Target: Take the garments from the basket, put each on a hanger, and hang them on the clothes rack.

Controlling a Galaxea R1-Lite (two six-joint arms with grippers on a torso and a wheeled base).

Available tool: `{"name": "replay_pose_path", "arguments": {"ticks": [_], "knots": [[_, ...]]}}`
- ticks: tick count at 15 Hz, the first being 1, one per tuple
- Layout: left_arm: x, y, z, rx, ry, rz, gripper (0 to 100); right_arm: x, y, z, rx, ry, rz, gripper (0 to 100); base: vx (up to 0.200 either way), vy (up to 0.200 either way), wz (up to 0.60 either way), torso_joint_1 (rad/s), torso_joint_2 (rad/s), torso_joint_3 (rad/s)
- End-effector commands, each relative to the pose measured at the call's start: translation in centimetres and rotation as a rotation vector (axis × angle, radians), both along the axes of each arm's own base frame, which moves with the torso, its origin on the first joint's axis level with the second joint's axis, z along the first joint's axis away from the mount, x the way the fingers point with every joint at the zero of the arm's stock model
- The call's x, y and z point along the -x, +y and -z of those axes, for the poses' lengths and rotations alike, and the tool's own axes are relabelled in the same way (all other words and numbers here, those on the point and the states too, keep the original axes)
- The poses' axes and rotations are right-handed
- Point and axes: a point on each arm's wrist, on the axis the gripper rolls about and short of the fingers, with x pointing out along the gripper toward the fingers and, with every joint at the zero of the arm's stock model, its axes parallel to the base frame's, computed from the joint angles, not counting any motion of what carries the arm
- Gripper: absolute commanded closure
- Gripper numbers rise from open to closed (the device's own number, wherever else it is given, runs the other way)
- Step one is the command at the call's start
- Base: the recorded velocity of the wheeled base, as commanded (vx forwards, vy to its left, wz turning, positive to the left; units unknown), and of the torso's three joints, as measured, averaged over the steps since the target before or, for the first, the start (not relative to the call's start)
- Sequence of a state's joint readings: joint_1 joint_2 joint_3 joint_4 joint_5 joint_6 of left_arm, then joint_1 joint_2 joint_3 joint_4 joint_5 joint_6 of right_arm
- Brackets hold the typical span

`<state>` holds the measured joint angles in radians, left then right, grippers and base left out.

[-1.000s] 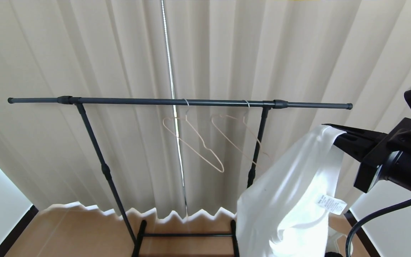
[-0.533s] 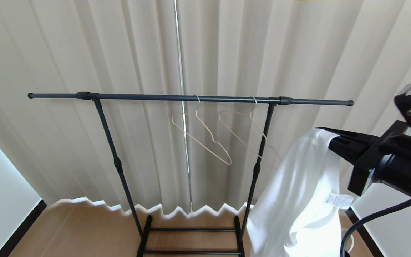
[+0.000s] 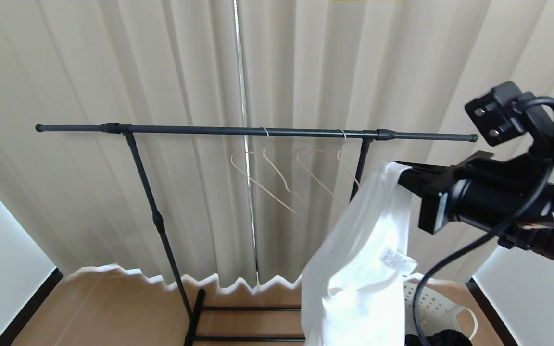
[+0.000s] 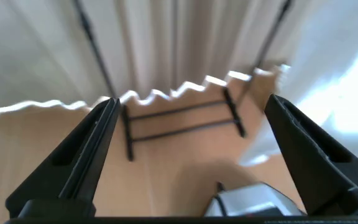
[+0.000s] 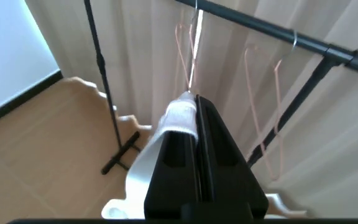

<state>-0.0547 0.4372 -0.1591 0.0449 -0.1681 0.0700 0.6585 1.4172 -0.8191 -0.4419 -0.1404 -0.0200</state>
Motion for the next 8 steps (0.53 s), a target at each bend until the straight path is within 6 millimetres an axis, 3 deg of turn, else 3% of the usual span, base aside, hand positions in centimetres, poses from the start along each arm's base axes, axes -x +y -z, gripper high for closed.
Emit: {"name": "replay_pose_path", "arguments": {"ticks": [1,2,4,6,8], "knots": [[-6.8,-2.6,-5.3,0.165,0.237,0.271,0,-3.9,3.3,0.2,-0.072,0.176,0.028,100,0.000,0.000,0.00,0.000,0.00,0.000],[-8.9,-3.9,-6.8,0.244,0.278,0.284,0,-4.0,3.8,0.2,-0.111,0.220,0.031,100,0.000,0.000,0.00,0.000,0.00,0.000],[-12.7,-6.2,-7.7,0.295,0.381,0.296,0,-4.3,4.9,0.9,-0.142,0.262,0.039,100,0.000,0.000,0.00,0.000,0.00,0.000],[-15.1,-8.6,-6.9,0.282,0.460,0.342,0,-4.6,5.2,1.4,-0.158,0.288,0.051,100,0.000,0.000,0.00,0.000,0.00,0.000],[-16.1,-10.6,-5.8,0.259,0.507,0.393,0,-4.5,5.8,1.8,-0.149,0.297,0.043,100,0.000,0.000,0.00,0.000,0.00,0.000]]}}
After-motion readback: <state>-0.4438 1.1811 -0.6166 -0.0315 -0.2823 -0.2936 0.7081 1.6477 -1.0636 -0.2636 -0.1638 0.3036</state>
